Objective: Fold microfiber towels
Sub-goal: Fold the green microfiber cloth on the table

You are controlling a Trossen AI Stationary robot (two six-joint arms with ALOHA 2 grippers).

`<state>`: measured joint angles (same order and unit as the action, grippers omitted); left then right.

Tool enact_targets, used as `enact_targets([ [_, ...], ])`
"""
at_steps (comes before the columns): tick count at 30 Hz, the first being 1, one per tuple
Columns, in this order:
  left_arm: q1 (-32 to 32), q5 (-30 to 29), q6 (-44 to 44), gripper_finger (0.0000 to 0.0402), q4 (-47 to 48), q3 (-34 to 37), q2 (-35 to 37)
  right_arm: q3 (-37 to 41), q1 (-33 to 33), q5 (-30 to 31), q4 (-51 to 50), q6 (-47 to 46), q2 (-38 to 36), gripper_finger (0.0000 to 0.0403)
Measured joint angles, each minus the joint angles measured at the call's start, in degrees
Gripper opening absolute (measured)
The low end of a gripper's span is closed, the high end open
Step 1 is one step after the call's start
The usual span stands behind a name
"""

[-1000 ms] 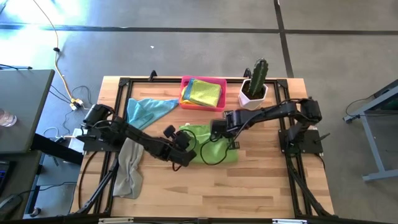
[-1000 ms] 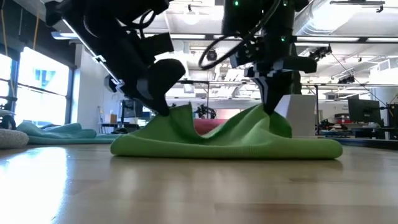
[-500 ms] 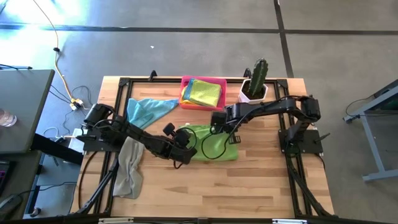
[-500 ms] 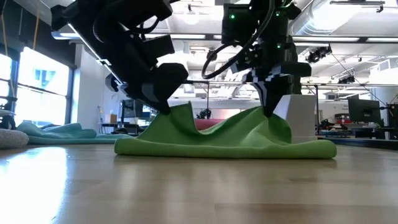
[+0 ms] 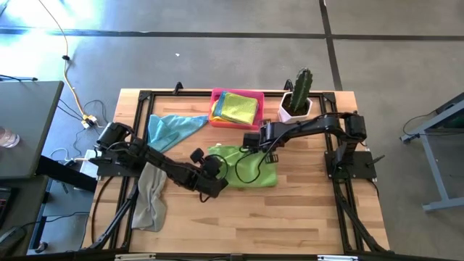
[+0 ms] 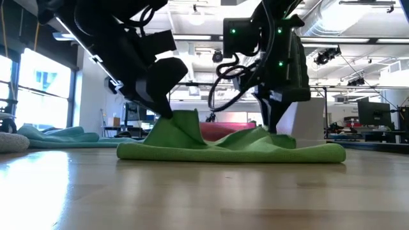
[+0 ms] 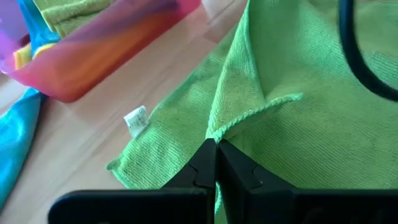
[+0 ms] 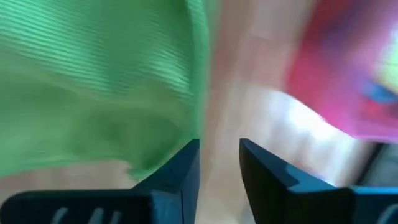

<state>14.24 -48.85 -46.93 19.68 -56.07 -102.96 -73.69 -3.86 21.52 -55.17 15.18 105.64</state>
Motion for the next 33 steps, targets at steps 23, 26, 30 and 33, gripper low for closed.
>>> enact_targets([
  [23, -3.81, 3.52, -0.93, 0.0, 10.06, -1.84, 1.24, 4.6, 8.83, -3.44, 7.87, -13.85, -0.39, 0.0108],
  [26, -3.96, 5.66, -0.82, 0.0, 10.32, -1.84, 1.22, 7.36, 8.79, -3.36, 10.19, -14.91, -0.39, 0.0108],
  [30, -3.93, 9.33, 0.63, 0.0, 10.49, -1.84, 1.2, 9.37, 8.74, -3.26, 11.49, -16.83, -0.39, 0.0108],
  [33, -3.91, 9.64, 0.65, 0.0, 10.49, -1.84, 1.2, 10.11, 8.91, -2.89, 13.14, -16.74, -0.39, 0.0108],
])
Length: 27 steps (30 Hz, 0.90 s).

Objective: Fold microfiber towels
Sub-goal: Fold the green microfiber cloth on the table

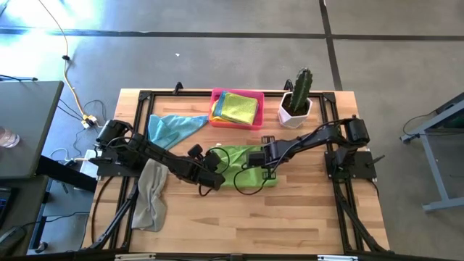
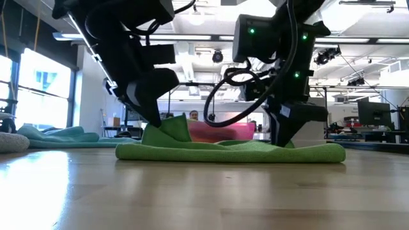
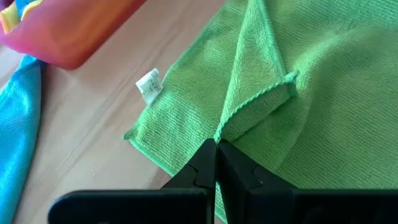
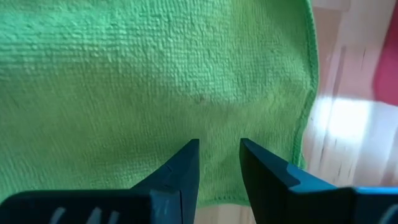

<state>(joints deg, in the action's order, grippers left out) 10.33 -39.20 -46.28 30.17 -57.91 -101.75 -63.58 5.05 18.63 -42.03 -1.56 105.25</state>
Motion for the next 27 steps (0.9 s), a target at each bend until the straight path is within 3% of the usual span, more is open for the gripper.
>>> enact_targets([
  [4, -0.02, -1.4, 0.43, 0.0012, 0.24, 0.0, 0.0, 0.55, 0.01, -0.03, 2.7, 0.0, 0.0, 0.0108],
  [9, -0.7, -1.39, 0.43, 0.0064, 3.36, 0.0, -0.02, 0.82, 0.06, -1.11, 4.37, -0.13, 0.0, 0.0108],
  [16, -2.57, -11.81, -0.91, 0.0133, 9.79, 0.0, -0.04, 0.82, 1.12, -1.25, 4.26, -2.08, 0.0, 0.0108],
  [18, -3.11, -9.4, -0.59, 0.0139, 10.2, 0.0, -0.04, 0.82, 1.62, -1.27, 4.18, -2.69, 0.0, 0.0108],
  [23, -4.5, 13.38, 0.94, 0.0142, 10.1, 0.0, -0.04, 0.82, 2.84, -1.27, 4.18, -2.68, 0.0, 0.0108],
  [25, -4.62, 13.31, 1.33, 0.0142, 9.92, 0.0, -0.04, 0.82, 3.14, -1.27, 4.18, -2.6, 0.0, 0.0108],
  [27, -4.6, 7.09, 1.0, 0.0142, 9.88, 0.0, -0.04, 0.81, 3.29, -1.27, 4.18, -2.69, 0.03, 0.0108],
])
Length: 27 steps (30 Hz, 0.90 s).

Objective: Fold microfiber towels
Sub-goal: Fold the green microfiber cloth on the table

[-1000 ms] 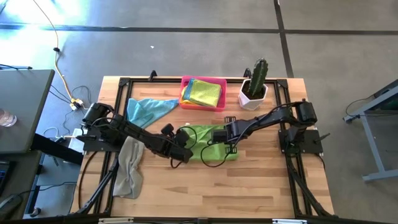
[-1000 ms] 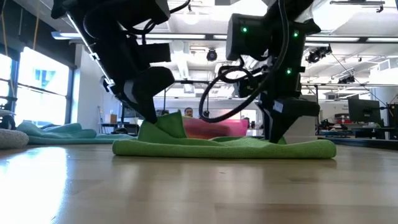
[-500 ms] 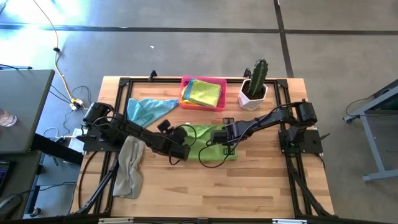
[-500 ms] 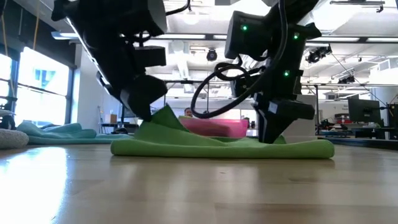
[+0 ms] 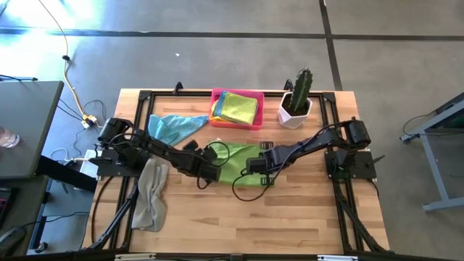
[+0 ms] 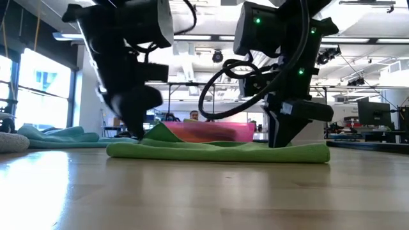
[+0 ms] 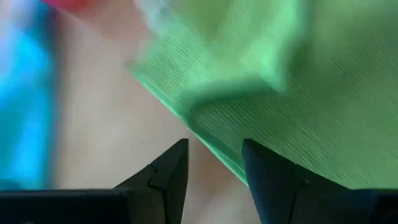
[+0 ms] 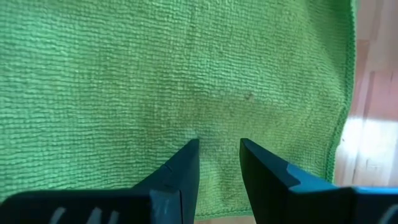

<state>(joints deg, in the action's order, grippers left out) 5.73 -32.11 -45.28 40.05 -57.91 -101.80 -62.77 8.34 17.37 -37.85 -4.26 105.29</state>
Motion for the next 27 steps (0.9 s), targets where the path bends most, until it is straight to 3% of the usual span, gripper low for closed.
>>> enact_targets([
  [4, -0.24, -15.09, 1.12, 0.0142, 0.02, 0.0, 0.0, -0.05, 0.05, -0.86, -0.02, -0.46, 0.95, 0.0108],
  [6, -0.54, -19.76, 2.55, 0.0142, -0.02, 0.0, 0.0, -0.19, 0.15, -1.11, -0.04, -0.49, 1.39, 0.0108],
  [11, -2.37, -21.68, 5.38, 0.0142, 0.99, 0.0, 0.0, -0.3, 0.82, -0.22, -0.15, -0.89, 1.98, 0.0108],
  [14, -3.94, -25.75, 5.65, 0.0142, 1.0, 0.0, 0.0, -0.28, 1.39, 0.39, -0.11, -0.87, 2.04, 0.0108],
  [16, -4.96, -24.25, 6.78, 0.0142, 0.9, 0.0, 0.0, -0.22, 1.7, 1.07, -0.13, -0.89, 2.11, 0.0108],
  [20, -4.92, -15.37, 11.73, 0.0142, 0.92, -0.03, 1.93, -0.19, 2.07, 1.27, -0.15, -1.31, 2.15, 0.0108],
  [27, 0.11, -9.51, 32.43, 0.0127, 0.24, -0.63, 6.92, -0.17, 2.05, 1.14, -0.11, -1.32, 2.19, 0.0108],
])
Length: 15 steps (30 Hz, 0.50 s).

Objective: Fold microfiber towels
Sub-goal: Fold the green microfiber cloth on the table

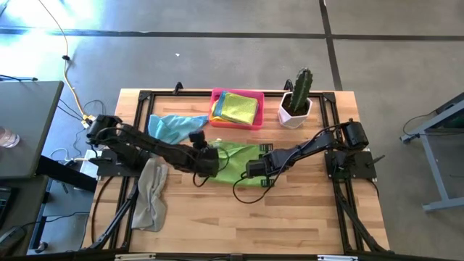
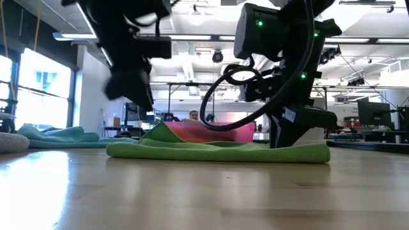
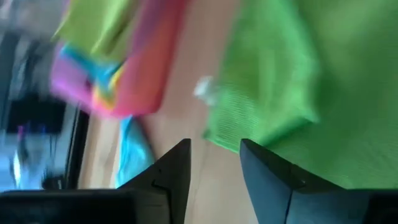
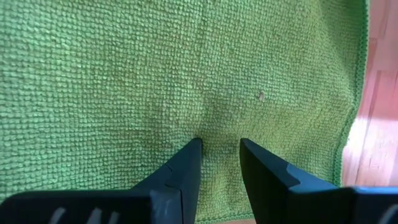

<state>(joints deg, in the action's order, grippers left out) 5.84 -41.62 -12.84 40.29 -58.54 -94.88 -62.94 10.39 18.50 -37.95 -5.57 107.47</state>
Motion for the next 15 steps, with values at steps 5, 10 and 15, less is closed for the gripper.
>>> enact_targets([
  [5, 2.74, 3.06, 14.23, 0.0114, -7.68, 2.53, 2.42, 0.04, 0.15, 0.38, 0.04, 0.0, 0.04, 0.0108],
  [10, 0.77, 5.94, 17.99, 0.0111, -18.84, 6.49, 1.86, 0.07, 0.17, 0.55, 0.17, 0.01, 0.05, 0.0108],
  [15, -0.27, 12.04, 16.56, 0.0111, -21.03, 7.82, 1.47, 0.09, 0.17, 0.56, 0.2, 0.01, 0.07, 0.0108],
])
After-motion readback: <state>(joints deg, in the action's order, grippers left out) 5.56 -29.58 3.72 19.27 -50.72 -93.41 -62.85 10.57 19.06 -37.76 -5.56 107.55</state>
